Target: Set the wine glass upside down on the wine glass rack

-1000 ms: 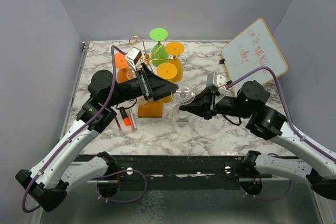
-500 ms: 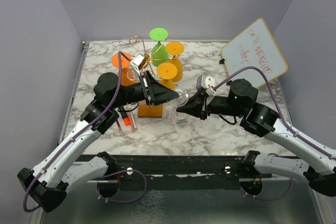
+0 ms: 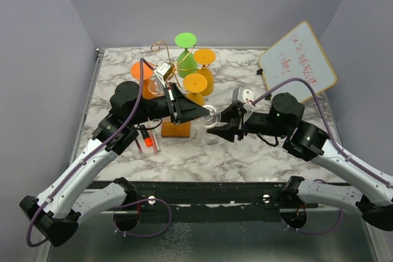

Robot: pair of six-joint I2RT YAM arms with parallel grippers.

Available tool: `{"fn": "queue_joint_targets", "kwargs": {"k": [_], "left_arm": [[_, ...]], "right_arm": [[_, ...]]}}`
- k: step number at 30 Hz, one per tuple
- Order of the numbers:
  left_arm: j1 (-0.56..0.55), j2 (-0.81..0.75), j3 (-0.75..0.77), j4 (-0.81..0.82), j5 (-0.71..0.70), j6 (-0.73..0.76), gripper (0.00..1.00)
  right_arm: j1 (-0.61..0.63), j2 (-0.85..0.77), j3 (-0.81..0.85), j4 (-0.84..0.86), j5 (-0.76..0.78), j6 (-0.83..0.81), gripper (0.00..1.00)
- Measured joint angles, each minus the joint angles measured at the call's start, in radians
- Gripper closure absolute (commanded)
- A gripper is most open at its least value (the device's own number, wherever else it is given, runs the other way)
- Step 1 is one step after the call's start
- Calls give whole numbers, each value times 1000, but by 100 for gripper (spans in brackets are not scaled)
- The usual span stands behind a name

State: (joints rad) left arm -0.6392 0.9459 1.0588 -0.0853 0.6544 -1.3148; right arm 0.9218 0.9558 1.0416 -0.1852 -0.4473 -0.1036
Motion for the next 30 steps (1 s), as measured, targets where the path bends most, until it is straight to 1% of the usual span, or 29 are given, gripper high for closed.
{"fn": "queue_joint_targets", "kwargs": {"k": [2, 4, 8, 11, 14, 19, 25, 28, 30], "left_arm": [[0, -9, 0, -24, 0, 5, 100], [0, -22, 2, -58, -2, 14, 100], [0, -50, 15, -140, -31, 32, 100], [0, -77, 49, -236, -87, 65, 100], [-3, -86, 115, -358, -187, 129, 100], [-3, -97, 197, -522, -397, 210, 100], [-3, -127, 253, -679, -619, 238, 100], [-3, -143, 294, -739, -721, 252, 100], [-3, -158, 328, -768, -812, 270, 100]], "right_arm": [[0, -14, 0, 0, -2, 18, 44], [0, -37, 0, 1, -3, 36, 40], [0, -83, 0, 4, -13, 67, 38], [0, -102, 0, 4, -13, 79, 37], [0, -106, 0, 3, -7, 100, 36], [0, -113, 0, -10, 21, 130, 36], [0, -148, 0, -19, 73, 143, 35], [0, -156, 0, -19, 97, 150, 35], [0, -157, -1, -19, 112, 155, 35]]}}
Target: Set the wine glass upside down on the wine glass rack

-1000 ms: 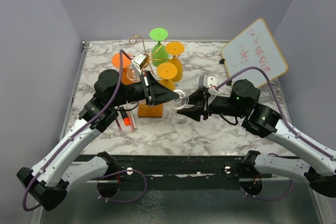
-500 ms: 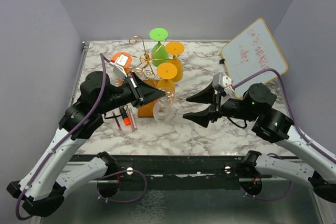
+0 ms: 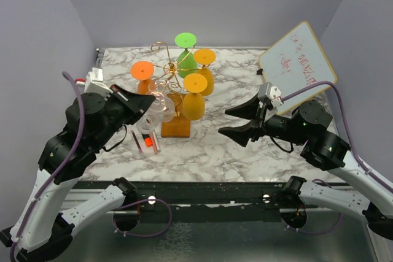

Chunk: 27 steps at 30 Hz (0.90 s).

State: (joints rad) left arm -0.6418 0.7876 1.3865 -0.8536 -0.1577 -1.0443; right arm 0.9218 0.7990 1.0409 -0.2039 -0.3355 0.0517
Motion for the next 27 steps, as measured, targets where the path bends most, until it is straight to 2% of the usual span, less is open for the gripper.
{"fn": "queue_joint_targets", "kwargs": {"k": [8, 15, 20, 27], "left_arm": [[-1, -74, 26, -1, -424, 119, 100], [-1, 47, 87, 116, -716, 303, 100], [-1, 187, 118, 258, -806, 444, 100], [5, 388, 221, 470, -830, 646, 100]], "right_arm": [[0, -7, -28, 5, 37, 18, 35], [0, 4, -28, 20, 58, 47, 35], [0, 26, -28, 20, 79, 82, 35], [0, 0, -32, 28, 108, 153, 35]]}}
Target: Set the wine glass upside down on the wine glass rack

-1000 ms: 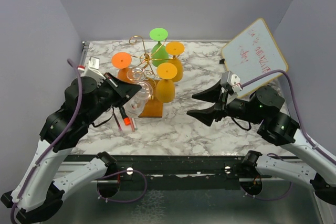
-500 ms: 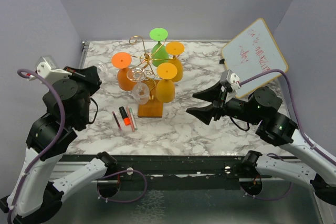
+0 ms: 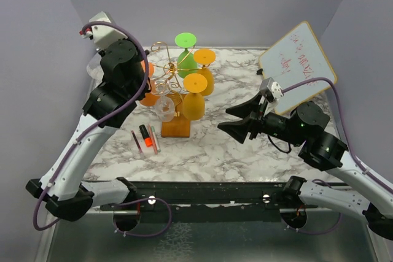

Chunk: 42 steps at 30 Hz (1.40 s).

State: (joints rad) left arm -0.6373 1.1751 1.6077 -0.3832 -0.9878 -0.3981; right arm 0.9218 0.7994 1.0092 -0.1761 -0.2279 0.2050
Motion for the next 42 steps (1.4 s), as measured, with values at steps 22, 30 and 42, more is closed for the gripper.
{"fn": "queue_joint_targets", "kwargs": {"k": [22, 30, 42], "left_arm": [[500, 228, 68, -71, 843, -299, 100], [520, 253, 65, -77, 1078, -405, 100], [524, 250, 14, -72, 1259, -497, 100]], "right_arm": [[0, -17, -23, 1, 37, 97, 35], [0, -17, -23, 1, 46, 117, 35], [0, -18, -23, 1, 52, 139, 35]]}}
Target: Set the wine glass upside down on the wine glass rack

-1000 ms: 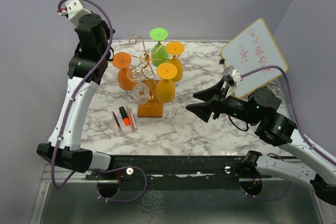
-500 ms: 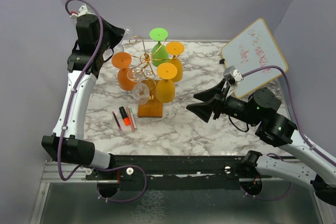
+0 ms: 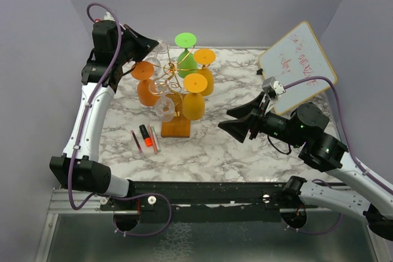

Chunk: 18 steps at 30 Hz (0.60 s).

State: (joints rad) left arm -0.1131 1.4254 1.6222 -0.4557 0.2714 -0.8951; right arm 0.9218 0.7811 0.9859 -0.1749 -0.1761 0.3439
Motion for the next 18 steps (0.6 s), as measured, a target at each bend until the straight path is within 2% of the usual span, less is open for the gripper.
{"fn": "queue_joint_targets", "kwargs": {"k": [4, 11, 18], "left_arm": [[0, 0, -5, 29, 43, -24, 100], [1, -15, -125, 199, 107, -114, 100], [17, -12, -130, 266, 129, -145, 100]], "right_arm": [[0, -2, 0, 0, 1, 5, 35], [0, -6, 0, 0, 4, 22, 35], [0, -12, 0, 0, 7, 34, 35]]}}
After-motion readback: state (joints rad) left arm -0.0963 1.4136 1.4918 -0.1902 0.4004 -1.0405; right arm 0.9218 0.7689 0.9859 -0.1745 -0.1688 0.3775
